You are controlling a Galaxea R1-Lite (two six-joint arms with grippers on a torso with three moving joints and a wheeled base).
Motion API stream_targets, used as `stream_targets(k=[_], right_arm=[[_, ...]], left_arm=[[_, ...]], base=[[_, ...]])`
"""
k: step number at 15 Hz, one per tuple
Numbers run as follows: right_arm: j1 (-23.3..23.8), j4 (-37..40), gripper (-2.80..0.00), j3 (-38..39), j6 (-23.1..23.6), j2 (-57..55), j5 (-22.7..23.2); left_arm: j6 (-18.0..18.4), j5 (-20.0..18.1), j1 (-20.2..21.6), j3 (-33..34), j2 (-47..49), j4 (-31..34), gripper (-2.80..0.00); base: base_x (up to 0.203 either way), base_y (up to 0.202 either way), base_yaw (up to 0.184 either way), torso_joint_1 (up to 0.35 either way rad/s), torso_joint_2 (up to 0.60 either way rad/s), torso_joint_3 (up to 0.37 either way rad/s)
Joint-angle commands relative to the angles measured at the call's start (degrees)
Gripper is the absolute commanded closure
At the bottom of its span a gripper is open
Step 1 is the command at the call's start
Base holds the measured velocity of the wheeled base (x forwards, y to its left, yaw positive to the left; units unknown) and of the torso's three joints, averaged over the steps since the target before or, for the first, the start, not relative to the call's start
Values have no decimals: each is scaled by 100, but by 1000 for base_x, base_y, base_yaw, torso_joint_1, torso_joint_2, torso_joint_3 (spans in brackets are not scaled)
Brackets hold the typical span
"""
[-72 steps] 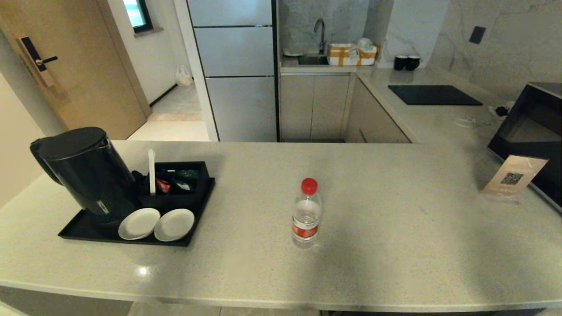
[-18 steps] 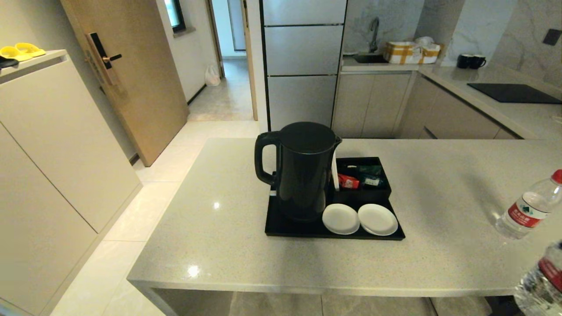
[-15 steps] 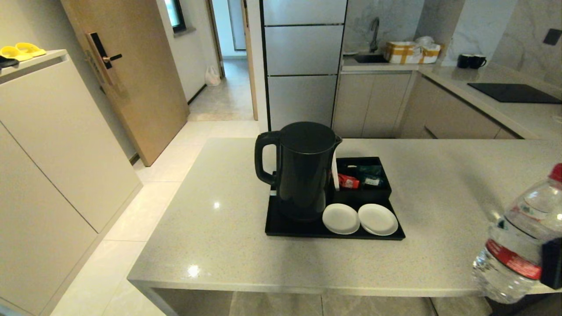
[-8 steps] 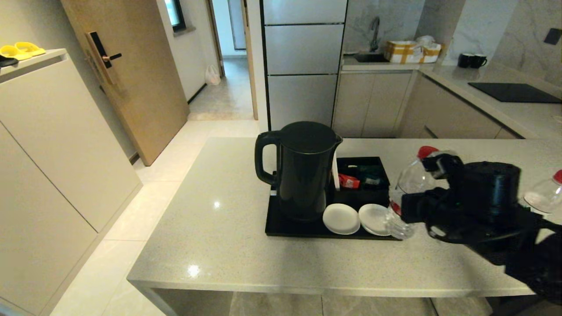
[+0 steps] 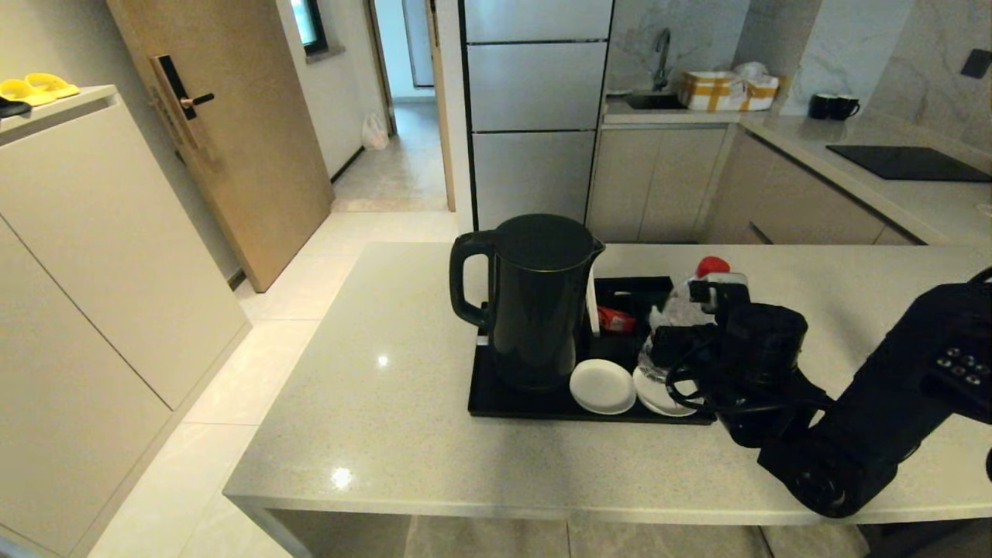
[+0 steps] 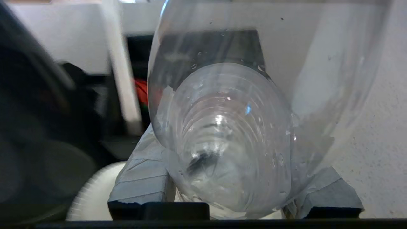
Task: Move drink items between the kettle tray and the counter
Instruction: Return the bottled water to its original position
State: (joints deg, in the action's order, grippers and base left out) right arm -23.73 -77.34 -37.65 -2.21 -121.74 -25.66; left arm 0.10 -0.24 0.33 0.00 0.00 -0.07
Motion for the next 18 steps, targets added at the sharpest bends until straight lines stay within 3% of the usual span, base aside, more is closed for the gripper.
stream_targets(k=[1,8,18], right_arm=[[124,14,0,61,28,179,-3],[473,-17,0,57,19,-208,121],[304,53,0,3,19,-43,115]], left_arm=[[-1,-2,2,9,0,1,0],[-1,-2,2,9,0,-1,0],[-1,-2,2,9,0,-1,0]], base=[[0,0,0,0,0,0],[0,0,0,0,0,0],[0,0,0,0,0,0]])
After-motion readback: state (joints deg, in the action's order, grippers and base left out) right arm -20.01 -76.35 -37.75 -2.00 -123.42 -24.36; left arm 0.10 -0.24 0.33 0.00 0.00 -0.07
